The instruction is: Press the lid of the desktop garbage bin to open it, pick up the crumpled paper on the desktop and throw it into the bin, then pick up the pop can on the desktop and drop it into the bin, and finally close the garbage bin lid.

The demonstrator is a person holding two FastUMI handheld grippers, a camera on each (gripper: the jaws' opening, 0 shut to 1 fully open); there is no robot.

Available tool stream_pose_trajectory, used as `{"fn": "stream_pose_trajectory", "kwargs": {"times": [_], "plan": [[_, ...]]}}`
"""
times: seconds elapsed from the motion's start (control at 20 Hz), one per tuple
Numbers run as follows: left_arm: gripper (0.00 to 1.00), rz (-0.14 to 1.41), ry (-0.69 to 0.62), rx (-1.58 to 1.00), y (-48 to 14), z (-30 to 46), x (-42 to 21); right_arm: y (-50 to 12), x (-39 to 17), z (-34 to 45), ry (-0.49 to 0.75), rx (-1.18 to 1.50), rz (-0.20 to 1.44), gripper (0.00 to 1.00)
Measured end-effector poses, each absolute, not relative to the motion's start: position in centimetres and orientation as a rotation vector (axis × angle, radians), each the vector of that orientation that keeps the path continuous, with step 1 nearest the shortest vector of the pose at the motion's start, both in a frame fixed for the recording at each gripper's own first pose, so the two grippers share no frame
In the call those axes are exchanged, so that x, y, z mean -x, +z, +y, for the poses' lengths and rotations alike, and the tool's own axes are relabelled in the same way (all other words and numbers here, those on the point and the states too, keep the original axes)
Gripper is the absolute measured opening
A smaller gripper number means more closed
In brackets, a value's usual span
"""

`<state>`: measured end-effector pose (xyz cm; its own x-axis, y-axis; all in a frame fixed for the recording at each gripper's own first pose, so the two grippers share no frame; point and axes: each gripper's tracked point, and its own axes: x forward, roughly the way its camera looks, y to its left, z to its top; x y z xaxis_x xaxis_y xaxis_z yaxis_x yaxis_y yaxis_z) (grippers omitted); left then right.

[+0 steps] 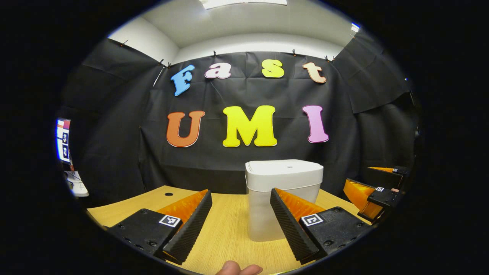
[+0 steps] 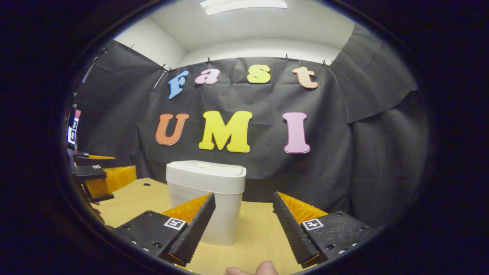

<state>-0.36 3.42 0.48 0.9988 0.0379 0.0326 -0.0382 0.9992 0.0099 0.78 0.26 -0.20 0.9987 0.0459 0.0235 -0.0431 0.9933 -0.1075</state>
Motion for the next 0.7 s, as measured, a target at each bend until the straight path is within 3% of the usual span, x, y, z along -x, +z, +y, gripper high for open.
{"fn": "stream_pose_trajectory", "kwargs": {"times": [0.7], "plan": [[0.98, -0.013, 0.051, 0.008, -1.1, 4.9, -0.1, -2.2, -1.6, 2.0, 0.043, 0.069, 0.017, 0.94]]}}
